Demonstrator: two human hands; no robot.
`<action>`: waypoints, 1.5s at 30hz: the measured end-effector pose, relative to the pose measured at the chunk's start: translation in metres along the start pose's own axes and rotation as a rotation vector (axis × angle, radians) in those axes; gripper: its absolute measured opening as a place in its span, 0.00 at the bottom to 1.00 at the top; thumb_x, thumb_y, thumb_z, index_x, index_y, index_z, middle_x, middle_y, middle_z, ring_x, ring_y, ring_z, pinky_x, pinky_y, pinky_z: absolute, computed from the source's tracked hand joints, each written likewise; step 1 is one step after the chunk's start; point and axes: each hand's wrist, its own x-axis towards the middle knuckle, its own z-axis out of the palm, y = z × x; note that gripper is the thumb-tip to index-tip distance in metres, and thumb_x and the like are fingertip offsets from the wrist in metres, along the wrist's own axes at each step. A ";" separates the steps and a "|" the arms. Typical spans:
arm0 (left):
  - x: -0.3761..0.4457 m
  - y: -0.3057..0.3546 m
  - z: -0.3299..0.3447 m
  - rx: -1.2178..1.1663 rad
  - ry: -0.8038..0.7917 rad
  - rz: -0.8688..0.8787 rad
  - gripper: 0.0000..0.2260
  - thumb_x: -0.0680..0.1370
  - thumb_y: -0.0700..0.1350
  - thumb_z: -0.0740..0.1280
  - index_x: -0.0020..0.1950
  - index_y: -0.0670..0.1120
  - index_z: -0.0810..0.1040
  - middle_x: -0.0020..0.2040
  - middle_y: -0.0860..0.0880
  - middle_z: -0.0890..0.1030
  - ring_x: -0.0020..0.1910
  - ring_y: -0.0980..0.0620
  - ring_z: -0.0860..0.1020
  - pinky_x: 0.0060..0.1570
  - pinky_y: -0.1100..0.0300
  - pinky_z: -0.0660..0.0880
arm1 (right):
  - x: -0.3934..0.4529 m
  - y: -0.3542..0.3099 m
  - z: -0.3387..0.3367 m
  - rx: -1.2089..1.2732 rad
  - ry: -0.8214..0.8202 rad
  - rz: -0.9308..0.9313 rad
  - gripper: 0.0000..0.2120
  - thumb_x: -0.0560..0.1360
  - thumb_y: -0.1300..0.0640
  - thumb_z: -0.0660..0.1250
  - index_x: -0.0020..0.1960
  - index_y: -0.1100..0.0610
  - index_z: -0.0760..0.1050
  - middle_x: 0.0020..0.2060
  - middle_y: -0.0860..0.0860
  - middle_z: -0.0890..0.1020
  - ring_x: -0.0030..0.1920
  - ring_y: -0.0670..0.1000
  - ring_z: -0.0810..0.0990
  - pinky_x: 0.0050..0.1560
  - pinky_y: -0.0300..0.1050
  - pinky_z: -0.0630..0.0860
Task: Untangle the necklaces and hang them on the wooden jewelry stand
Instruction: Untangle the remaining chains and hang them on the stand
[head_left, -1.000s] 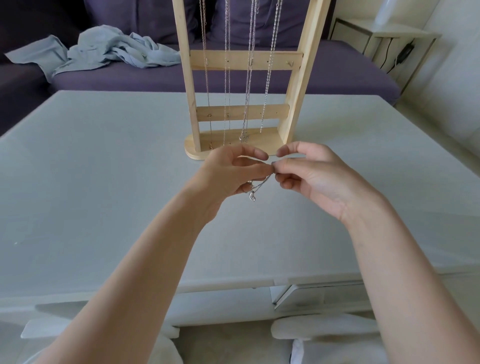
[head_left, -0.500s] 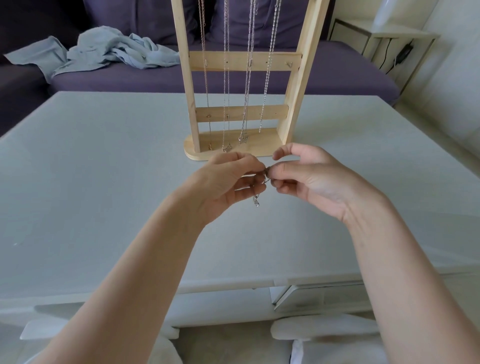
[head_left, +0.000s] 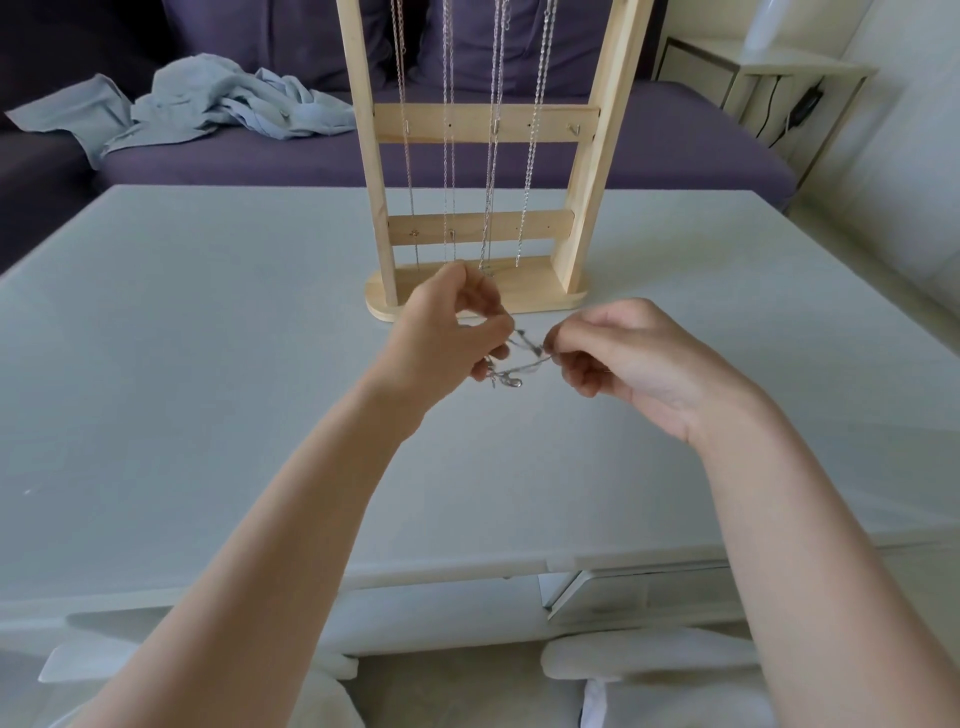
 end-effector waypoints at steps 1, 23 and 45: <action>0.000 0.000 -0.001 0.013 0.018 0.026 0.09 0.76 0.32 0.64 0.42 0.45 0.68 0.40 0.49 0.75 0.25 0.59 0.74 0.24 0.65 0.69 | 0.000 -0.001 -0.001 0.030 0.001 0.014 0.12 0.74 0.65 0.61 0.33 0.59 0.74 0.29 0.51 0.73 0.28 0.48 0.70 0.29 0.38 0.66; -0.004 0.005 0.006 -0.020 0.116 0.118 0.10 0.80 0.35 0.59 0.43 0.48 0.66 0.43 0.50 0.70 0.19 0.57 0.70 0.18 0.66 0.61 | 0.000 -0.007 0.013 0.485 -0.010 0.016 0.05 0.75 0.65 0.65 0.40 0.59 0.74 0.29 0.51 0.80 0.30 0.47 0.75 0.29 0.35 0.70; -0.004 -0.003 0.006 -0.093 -0.211 -0.180 0.03 0.76 0.36 0.66 0.47 0.40 0.80 0.38 0.48 0.78 0.36 0.56 0.76 0.36 0.70 0.73 | 0.004 -0.004 0.010 0.354 0.194 -0.017 0.09 0.74 0.66 0.63 0.36 0.61 0.74 0.27 0.50 0.75 0.27 0.47 0.69 0.30 0.38 0.65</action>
